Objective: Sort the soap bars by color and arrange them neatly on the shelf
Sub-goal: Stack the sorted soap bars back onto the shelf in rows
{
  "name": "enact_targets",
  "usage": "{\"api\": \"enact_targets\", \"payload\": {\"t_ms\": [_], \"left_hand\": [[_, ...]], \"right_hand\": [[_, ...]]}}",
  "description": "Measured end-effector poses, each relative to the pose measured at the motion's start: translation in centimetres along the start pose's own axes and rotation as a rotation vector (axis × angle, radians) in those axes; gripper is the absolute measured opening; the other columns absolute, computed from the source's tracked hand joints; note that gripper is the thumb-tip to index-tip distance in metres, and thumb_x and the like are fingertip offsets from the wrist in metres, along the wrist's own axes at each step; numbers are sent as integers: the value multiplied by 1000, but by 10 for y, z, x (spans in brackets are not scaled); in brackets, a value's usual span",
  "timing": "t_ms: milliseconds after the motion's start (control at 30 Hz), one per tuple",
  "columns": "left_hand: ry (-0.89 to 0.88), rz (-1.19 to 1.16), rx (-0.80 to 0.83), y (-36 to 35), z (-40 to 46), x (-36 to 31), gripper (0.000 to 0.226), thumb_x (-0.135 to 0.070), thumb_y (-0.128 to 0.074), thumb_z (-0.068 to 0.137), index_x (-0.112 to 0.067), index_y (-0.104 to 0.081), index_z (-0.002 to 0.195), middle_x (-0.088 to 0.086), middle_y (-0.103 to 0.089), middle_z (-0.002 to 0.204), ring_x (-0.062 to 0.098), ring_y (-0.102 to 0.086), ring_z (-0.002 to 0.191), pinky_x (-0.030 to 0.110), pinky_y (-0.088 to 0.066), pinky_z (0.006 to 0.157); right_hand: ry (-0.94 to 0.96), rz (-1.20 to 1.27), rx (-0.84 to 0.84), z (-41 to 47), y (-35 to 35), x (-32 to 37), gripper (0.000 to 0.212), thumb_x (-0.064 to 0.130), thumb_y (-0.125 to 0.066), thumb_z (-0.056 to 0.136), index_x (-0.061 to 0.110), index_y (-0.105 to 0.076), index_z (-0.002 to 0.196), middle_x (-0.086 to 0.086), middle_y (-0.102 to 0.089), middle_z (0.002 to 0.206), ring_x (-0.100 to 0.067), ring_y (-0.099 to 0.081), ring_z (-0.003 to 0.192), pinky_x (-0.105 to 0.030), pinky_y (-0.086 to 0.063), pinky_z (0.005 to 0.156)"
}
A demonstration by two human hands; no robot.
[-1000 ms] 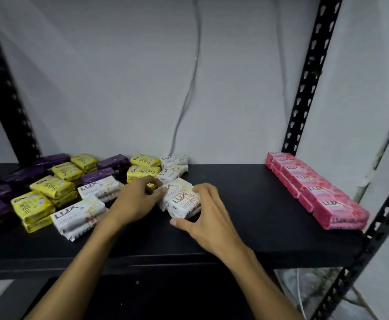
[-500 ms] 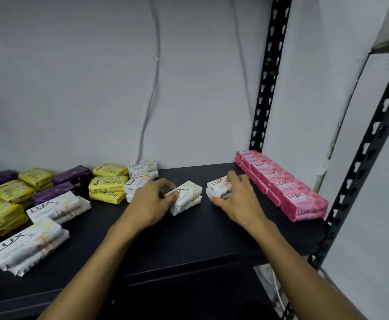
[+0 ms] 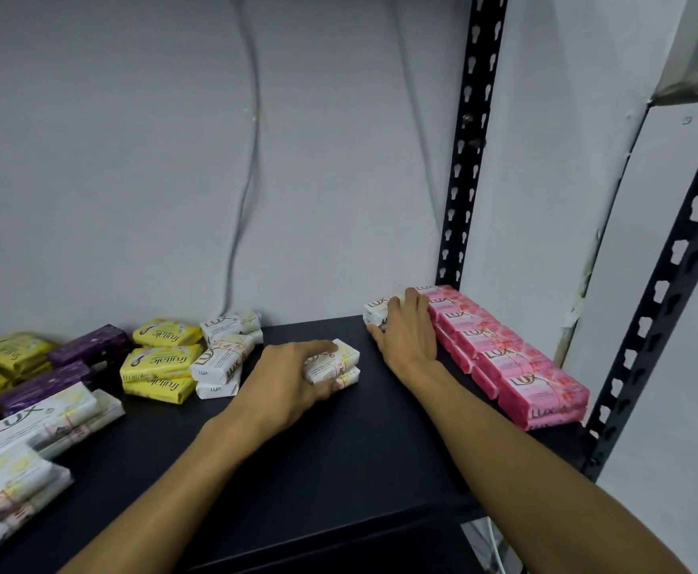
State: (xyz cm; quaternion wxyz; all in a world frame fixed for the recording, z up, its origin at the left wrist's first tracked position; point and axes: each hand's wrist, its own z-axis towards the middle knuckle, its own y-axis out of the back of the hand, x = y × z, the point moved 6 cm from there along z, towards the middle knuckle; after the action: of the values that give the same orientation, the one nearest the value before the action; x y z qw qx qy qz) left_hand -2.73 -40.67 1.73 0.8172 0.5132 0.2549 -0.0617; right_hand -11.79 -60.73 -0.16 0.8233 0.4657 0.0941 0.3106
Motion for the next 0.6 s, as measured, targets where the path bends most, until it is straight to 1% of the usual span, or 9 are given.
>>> {"api": "enact_targets", "payload": {"t_ms": [67,133,167,233,367,433,500,567,600], "left_hand": [[-3,21,22,-3,6,2,56,-51,-72,84,-37,-58,136,-7,-68,121,8,-58,98,8,-34,68],[-15,28,34,-7,12,4,56,-49,-71,86,-38,-55,139,-8,-65,123,3,-53,93,1,-33,66],[-29,30,36,-9,16,6,56,-48,-71,87,-39,-54,140,-8,-65,123,1,-51,89,-1,-34,67],[-53,37,39,-15,24,11,56,-47,-71,87,-40,-54,140,-9,-64,122,2,-52,86,1,-36,69],[-100,14,32,-24,38,17,55,-42,-71,89,-36,-55,140,-10,-61,131,0,-52,94,-1,-34,77],[-114,-3,20,-29,43,21,54,-42,-70,89,-37,-55,140,-10,-59,133,1,-55,102,1,-34,80],[-118,-6,15,-35,47,26,53,-44,-69,90,-39,-54,140,-9,-59,134,4,-57,108,5,-34,84],[-122,-9,8,-39,49,29,53,-46,-69,90,-41,-53,140,-10,-58,135,6,-58,107,8,-34,85],[-130,-15,12,-40,51,28,53,-48,-68,90,-41,-53,140,-10,-58,134,5,-58,105,7,-34,85]], "right_hand": [[37,-61,-10,9,-7,2,57,52,-51,97,4,-53,128,-13,-45,133,-29,-40,123,-37,-34,109],[47,-92,-15,18,-12,1,56,50,-50,98,2,-53,126,-13,-47,130,-28,-42,120,-36,-35,108],[42,-94,-25,22,-14,1,56,50,-51,98,2,-54,125,-12,-48,129,-28,-43,118,-35,-36,106],[29,-96,-45,29,-17,0,54,49,-53,97,1,-56,122,-12,-48,127,-26,-44,116,-34,-38,103],[18,-81,-64,37,-21,1,55,51,-58,93,2,-59,118,-13,-47,124,-25,-44,112,-33,-38,100],[-2,19,-28,38,-22,-2,59,51,-63,90,1,-57,120,-13,-44,128,-25,-41,116,-32,-38,102],[-44,199,26,36,-16,-9,63,48,-69,87,0,-53,125,-13,-41,131,-26,-39,122,-33,-39,103],[-100,418,46,32,-1,-18,61,41,-70,90,2,-49,132,-13,-41,133,-27,-40,124,-34,-40,100],[-128,525,33,28,9,-23,58,37,-67,93,3,-48,135,-12,-43,133,-26,-44,123,-34,-41,98]]}}
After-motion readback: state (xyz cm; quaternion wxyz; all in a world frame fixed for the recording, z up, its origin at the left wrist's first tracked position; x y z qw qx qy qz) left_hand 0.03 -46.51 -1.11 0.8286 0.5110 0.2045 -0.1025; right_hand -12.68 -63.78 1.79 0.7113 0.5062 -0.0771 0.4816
